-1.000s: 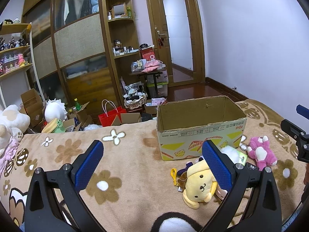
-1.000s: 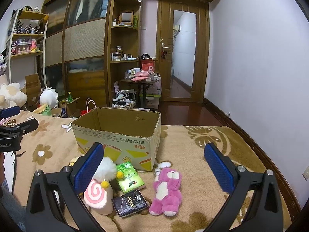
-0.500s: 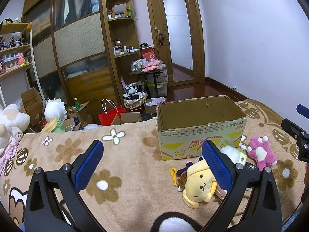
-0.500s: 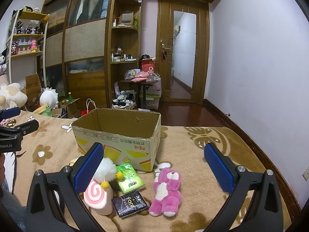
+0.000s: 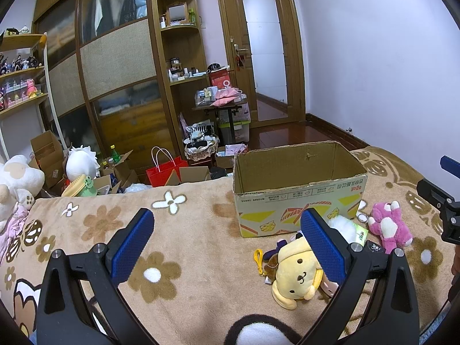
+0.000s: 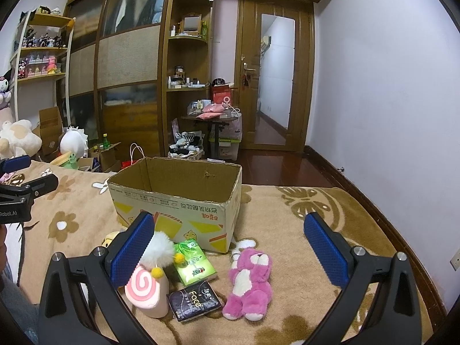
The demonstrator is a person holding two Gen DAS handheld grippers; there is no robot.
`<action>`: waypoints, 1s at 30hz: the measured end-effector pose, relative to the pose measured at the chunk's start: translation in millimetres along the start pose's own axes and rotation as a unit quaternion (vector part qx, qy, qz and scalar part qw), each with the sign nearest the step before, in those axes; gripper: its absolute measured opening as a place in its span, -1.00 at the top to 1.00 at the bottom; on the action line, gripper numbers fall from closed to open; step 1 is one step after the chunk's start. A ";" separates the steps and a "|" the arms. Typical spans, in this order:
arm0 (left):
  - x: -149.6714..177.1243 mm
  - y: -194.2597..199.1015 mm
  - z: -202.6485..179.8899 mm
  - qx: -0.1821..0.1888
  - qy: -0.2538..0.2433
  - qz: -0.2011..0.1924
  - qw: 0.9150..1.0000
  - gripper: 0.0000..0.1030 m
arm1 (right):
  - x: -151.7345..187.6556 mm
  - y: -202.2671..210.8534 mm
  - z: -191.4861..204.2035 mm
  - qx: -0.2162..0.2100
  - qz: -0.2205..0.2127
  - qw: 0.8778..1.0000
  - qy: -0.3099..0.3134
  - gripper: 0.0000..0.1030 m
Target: Organize soft objects
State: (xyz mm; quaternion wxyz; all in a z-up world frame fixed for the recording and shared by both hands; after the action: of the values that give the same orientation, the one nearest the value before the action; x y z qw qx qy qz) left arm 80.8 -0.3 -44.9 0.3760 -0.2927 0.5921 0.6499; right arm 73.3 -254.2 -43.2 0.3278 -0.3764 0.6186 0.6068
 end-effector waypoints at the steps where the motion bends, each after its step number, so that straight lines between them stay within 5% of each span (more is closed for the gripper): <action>1: 0.0 -0.2 -0.1 0.000 0.000 0.000 1.000 -0.96 | -0.1 0.0 0.0 0.001 0.000 1.000 0.000 -1.00; 30: 7.2 -4.6 6.3 0.000 -0.002 0.019 1.000 -0.96 | -0.8 -1.7 -5.0 0.005 0.001 1.000 -0.010 -1.00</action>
State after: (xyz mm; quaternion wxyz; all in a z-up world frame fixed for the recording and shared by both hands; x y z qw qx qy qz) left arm 81.1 7.0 -52.6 0.3650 -0.2800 0.5969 0.6573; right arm 75.4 -259.1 -43.1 0.3351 -0.3678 0.6188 0.6079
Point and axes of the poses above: each gripper's, at about its wrist camera, not at the fingertips, and y roughly against the way its jaws point, z to its left, x to its underside, the point moved 9 cm from there along -y, roughly the way its jaws point, and after that the axes turned 5 degrees about z, right-handed, at the moved point
